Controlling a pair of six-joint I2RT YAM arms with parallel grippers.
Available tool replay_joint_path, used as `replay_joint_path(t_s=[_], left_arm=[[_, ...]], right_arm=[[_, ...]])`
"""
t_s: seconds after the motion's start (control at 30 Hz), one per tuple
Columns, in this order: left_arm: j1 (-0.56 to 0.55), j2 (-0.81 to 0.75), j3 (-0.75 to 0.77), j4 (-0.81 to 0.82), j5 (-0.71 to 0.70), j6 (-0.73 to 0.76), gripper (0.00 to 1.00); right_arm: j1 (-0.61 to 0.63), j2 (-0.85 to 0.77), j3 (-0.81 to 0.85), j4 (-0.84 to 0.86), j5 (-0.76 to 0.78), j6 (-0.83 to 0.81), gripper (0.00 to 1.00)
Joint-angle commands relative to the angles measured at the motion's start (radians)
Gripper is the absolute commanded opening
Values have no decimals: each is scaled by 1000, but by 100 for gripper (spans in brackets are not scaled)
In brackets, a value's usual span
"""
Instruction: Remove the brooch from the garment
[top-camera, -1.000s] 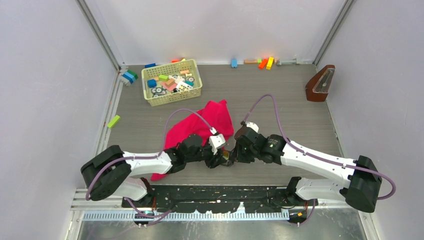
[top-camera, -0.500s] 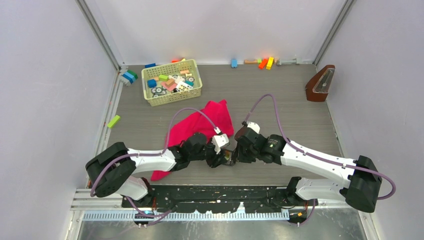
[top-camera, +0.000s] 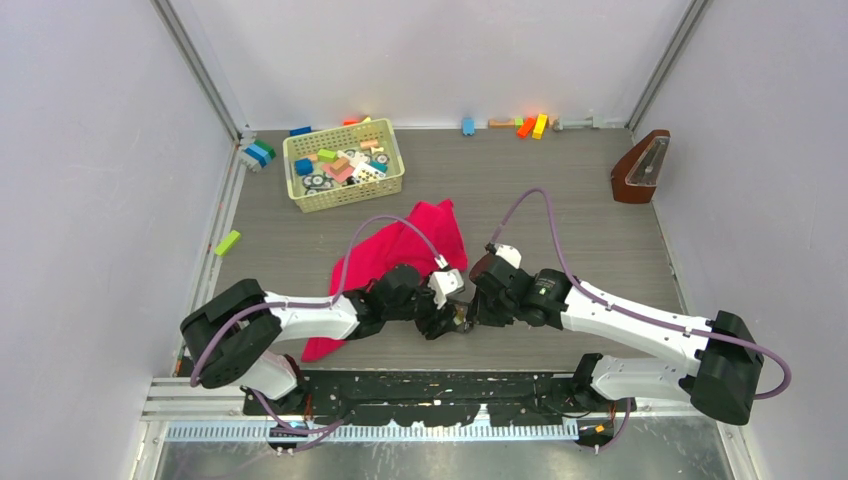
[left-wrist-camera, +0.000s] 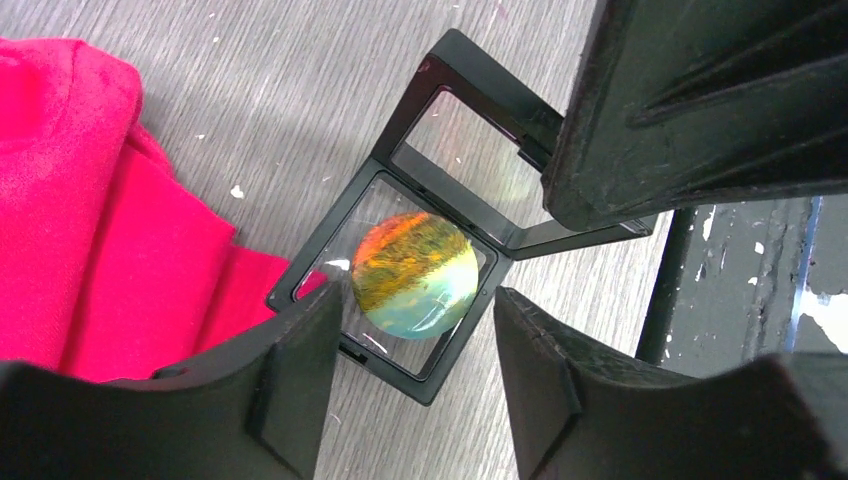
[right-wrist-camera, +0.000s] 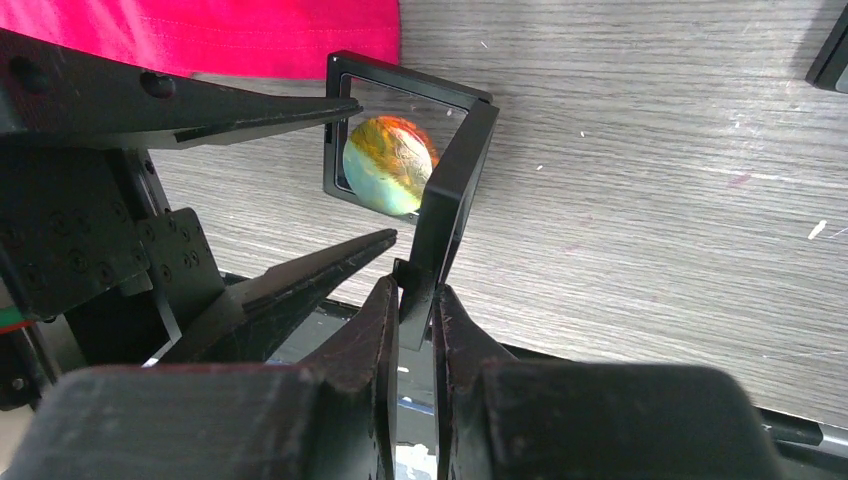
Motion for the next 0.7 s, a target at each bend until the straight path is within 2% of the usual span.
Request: replay_joint_path(t_s=[0.0,0.3,0.47,0.53,0.67], left_arm=[[-6,-2,25,-4,3,13,63],[-5,-53,20,-23,4,-5,68],[-4,-113,35,-96,-59,-33,69],[1,-135,40,-124,-66,-42,68],[8,-130,54,-161,-64,-51,57]], right_arm=[[-2,5,25,25,9,-9,2],[-17,25,31,-26,38,-17,3],[-34,26,30,-47,53,-26,4],[-40,30,29,-48,51,-29,8],[-43,57,45,-50,39,-44,30]])
